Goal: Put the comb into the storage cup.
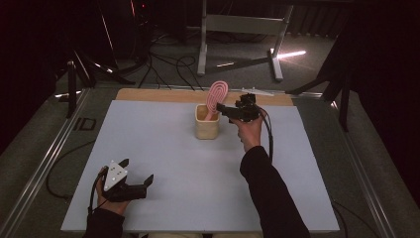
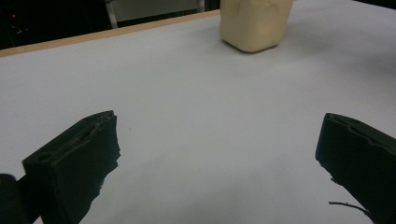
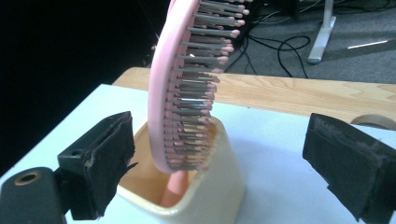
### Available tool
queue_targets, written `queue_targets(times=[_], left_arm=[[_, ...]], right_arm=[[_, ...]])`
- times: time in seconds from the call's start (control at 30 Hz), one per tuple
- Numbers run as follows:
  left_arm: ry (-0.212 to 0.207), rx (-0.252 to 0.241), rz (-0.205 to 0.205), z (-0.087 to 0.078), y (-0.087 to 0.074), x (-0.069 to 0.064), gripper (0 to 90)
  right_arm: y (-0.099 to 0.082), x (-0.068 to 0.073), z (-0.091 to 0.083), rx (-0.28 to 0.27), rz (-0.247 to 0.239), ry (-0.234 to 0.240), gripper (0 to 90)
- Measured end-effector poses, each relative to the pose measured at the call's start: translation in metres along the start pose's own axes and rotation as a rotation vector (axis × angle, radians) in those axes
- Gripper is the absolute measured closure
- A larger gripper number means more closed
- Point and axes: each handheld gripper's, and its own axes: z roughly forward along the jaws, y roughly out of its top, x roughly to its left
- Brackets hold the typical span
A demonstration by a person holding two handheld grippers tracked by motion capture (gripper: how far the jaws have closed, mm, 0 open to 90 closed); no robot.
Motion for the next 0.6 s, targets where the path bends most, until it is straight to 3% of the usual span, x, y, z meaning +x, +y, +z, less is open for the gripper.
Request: queue_targets(times=[0.6], left_arm=[[0.007, -0.002, -0.001, 0.000, 0.000, 0.000, 0.2]], right_arm=[[-0.004, -0.004, -0.017, 0.018, -0.020, 0.026, 9.0]])
